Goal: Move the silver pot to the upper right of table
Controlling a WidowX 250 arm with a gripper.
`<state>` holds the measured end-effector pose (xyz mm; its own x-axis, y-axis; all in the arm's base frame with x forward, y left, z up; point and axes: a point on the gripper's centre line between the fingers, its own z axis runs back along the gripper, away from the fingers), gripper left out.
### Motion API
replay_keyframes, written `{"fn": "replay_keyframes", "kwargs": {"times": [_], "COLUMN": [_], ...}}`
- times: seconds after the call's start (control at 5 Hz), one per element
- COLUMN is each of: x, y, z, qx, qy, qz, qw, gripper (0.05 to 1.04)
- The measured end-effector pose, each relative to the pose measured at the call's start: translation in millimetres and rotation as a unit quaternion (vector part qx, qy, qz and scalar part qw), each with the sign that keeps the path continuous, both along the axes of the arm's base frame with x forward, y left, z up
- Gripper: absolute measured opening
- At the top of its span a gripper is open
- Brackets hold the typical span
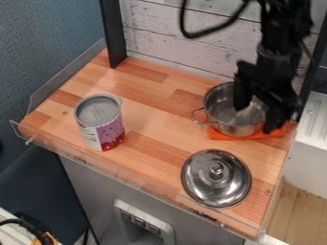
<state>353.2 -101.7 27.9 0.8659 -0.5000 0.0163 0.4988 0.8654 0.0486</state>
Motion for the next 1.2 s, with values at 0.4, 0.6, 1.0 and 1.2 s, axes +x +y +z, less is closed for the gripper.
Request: {"fn": "replay_keyframes", "kwargs": {"times": [0.4, 0.6, 1.0, 1.2], "x": [-1.5, -5.2, -6.1, -0.2], "y": [-4.7, -2.7, 4.6, 30.4], "z": [-17.0, -18.6, 5.0, 25.8], "qx": [0.033, 0.035, 0.021, 0.023], "qy": [0.024, 0.024, -0.001, -0.021], "qz": [-0.02, -0.026, -0.015, 0.025], "qw": [0.999, 0.9987, 0.9997, 0.9992], "gripper": [0.671, 0.369, 0.079, 0.073]}}
